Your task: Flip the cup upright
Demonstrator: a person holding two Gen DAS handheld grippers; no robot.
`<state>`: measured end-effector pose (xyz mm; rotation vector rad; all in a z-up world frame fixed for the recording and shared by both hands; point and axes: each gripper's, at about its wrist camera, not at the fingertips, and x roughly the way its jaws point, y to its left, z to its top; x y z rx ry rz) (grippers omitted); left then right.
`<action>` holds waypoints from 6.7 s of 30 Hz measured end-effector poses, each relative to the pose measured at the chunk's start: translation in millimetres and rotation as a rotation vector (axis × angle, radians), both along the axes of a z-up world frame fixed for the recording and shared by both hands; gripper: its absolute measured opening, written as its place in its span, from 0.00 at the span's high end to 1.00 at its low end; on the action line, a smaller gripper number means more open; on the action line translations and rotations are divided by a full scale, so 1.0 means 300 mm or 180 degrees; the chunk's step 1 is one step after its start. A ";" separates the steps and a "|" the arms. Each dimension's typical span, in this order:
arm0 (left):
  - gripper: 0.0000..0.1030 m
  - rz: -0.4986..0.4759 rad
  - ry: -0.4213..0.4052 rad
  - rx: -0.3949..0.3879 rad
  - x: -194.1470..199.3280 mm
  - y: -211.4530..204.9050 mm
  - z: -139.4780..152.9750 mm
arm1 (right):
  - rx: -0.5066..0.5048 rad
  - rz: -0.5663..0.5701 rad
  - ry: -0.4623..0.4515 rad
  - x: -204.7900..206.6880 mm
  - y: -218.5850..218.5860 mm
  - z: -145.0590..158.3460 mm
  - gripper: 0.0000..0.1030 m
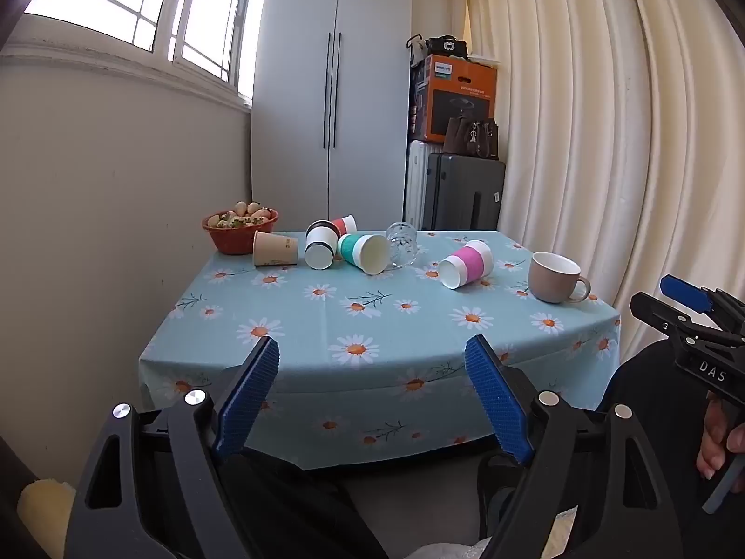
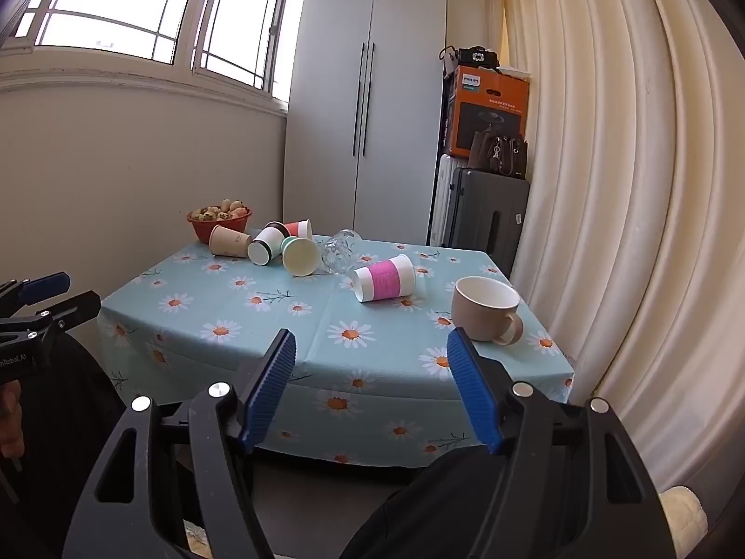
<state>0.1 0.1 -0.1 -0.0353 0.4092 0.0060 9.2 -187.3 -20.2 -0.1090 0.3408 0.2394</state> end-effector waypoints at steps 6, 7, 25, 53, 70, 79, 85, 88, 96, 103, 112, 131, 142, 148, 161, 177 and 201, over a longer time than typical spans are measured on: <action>0.22 0.0001 0.0003 0.0017 -0.004 -0.003 0.001 | -0.0020 -0.0006 0.0023 0.001 0.001 -0.003 0.32; 0.22 0.0000 0.0000 0.0020 -0.006 -0.004 0.002 | -0.0020 -0.0005 0.0034 0.002 0.001 -0.004 0.32; 0.22 -0.0004 0.0038 0.0010 0.003 -0.012 -0.013 | -0.0015 -0.0007 0.0030 0.005 0.002 -0.008 0.32; 0.22 0.0006 0.0042 -0.0003 0.002 -0.004 -0.011 | -0.0002 -0.0017 0.0073 0.013 0.000 -0.030 0.32; 0.22 0.0006 0.0041 -0.0005 -0.001 0.001 -0.015 | 0.0000 -0.0016 0.0087 0.006 -0.003 -0.041 0.31; 0.22 -0.0005 0.0047 -0.0008 -0.001 0.007 -0.018 | -0.0004 -0.0016 0.0094 0.010 -0.001 -0.037 0.30; 0.22 -0.0018 0.0054 0.0020 -0.002 0.006 -0.018 | -0.0003 -0.0021 0.0101 0.009 -0.001 -0.039 0.30; 0.22 -0.0030 0.0049 0.0038 -0.002 -0.005 -0.015 | 0.0000 -0.0020 0.0106 0.011 0.002 -0.042 0.30; 0.22 -0.0060 0.0127 0.0078 0.016 -0.032 -0.001 | 0.0049 -0.0012 0.0176 0.012 0.012 -0.046 0.30; 0.22 -0.0316 0.0281 -0.0099 0.118 -0.043 0.012 | 0.0371 0.0000 0.0520 0.136 0.001 -0.019 0.26; 0.22 -0.0512 0.0521 -0.0368 0.378 -0.007 0.029 | 0.1065 -0.0050 0.1185 0.465 -0.040 -0.010 0.24; 0.22 -0.0784 0.0922 -0.0330 0.907 0.022 -0.017 | 0.1910 -0.0353 0.2388 1.156 -0.034 -0.180 0.23; 0.22 -0.0853 0.1035 -0.0328 1.046 0.010 -0.074 | 0.2583 -0.0629 0.2869 1.316 -0.079 -0.301 0.24; 0.22 -0.0850 0.1040 -0.0387 1.066 0.020 -0.093 | 0.2780 -0.0740 0.2948 1.354 -0.099 -0.329 0.28; 0.22 -0.0807 0.1109 -0.0440 1.071 0.043 -0.105 | 0.2621 -0.0473 0.3185 1.380 -0.038 -0.299 0.36; 0.22 -0.1100 0.1616 -0.0831 0.929 0.139 -0.109 | 0.1225 0.0952 0.3889 1.264 0.289 -0.240 0.36; 0.22 -0.1008 0.2078 -0.1170 0.965 0.178 -0.216 | 0.0834 0.1352 0.4047 1.216 0.297 -0.260 0.29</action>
